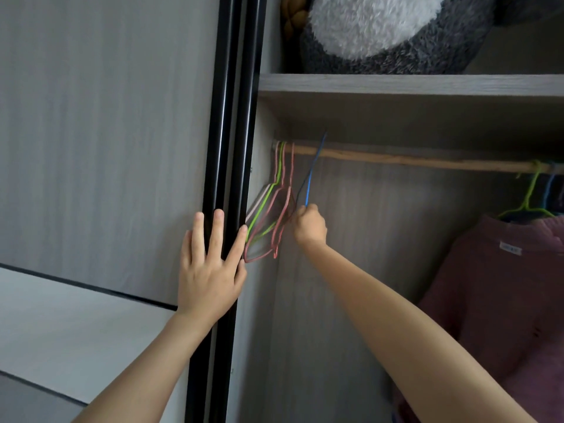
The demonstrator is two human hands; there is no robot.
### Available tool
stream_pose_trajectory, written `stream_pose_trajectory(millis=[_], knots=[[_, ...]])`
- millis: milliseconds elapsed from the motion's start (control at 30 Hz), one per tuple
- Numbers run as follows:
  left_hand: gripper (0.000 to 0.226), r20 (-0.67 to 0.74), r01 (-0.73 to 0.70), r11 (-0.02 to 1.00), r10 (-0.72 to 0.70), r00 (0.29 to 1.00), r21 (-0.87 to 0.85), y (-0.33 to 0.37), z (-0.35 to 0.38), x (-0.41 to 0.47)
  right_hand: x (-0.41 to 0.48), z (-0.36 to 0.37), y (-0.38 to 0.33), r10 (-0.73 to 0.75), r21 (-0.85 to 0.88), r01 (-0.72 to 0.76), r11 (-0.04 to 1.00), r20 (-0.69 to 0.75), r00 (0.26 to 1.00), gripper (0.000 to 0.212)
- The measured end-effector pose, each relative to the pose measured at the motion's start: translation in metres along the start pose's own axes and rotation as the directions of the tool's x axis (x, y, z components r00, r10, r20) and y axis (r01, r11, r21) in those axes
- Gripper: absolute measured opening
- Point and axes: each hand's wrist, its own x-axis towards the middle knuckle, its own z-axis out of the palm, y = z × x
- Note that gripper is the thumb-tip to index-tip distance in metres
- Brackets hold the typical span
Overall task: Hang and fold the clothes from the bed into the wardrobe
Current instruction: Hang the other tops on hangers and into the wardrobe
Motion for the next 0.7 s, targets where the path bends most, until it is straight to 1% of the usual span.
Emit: stream_pose_trajectory(millis=[133, 233, 267, 333, 400, 500, 567, 600, 633, 700], knots=[[0.046, 0.007, 0.004, 1.0, -0.004, 1.0, 0.001, 0.0, 0.0, 0.0, 0.003, -0.021, 0.009, 0.009, -0.034, -0.009, 0.999, -0.006, 1.0, 0.031], [0.047, 0.022, 0.0, 1.0, -0.001, 1.0, 0.019, -0.001, -0.001, 0.0, 0.001, -0.039, 0.026, -0.004, -0.113, 0.002, 0.994, -0.014, 1.0, 0.01], [0.048, 0.027, -0.002, 1.0, 0.001, 1.0, 0.021, -0.001, -0.001, 0.0, -0.001, -0.047, 0.033, -0.01, -0.106, 0.007, 0.994, -0.027, 1.0, 0.007], [0.049, 0.022, -0.003, 1.0, 0.002, 1.0, 0.025, -0.002, -0.001, -0.002, -0.011, -0.067, 0.053, -0.009, -0.024, 0.007, 1.0, -0.057, 0.998, 0.016], [0.05, -0.016, -0.013, 1.0, 0.014, 1.0, 0.019, 0.003, 0.0, -0.007, -0.022, -0.094, 0.076, -0.001, 0.113, 0.008, 0.994, -0.066, 0.998, 0.024], [0.054, -0.037, -0.137, 0.989, 0.135, 0.99, -0.05, 0.038, -0.001, -0.022, -0.043, -0.145, 0.109, -0.057, 0.255, 0.07, 0.964, -0.059, 0.997, 0.029], [0.063, 0.014, -0.209, 0.966, 0.214, 0.977, -0.154, 0.074, 0.002, -0.034, -0.06, -0.178, 0.122, -0.048, 0.253, 0.059, 0.966, -0.049, 0.998, 0.029], [0.071, 0.037, -0.221, 0.953, 0.233, 0.972, -0.208, 0.096, 0.004, -0.039, -0.071, -0.196, 0.127, -0.029, 0.247, 0.04, 0.968, -0.048, 0.998, 0.028], [0.081, 0.068, -0.207, 0.947, 0.23, 0.971, -0.245, 0.113, 0.005, -0.043, -0.08, -0.211, 0.13, -0.01, 0.257, 0.02, 0.966, -0.042, 0.999, 0.028], [0.105, 0.143, -0.132, 0.937, 0.186, 0.972, -0.323, 0.149, 0.005, -0.044, -0.105, -0.247, 0.138, 0.035, 0.266, -0.032, 0.963, -0.007, 0.999, 0.026]])
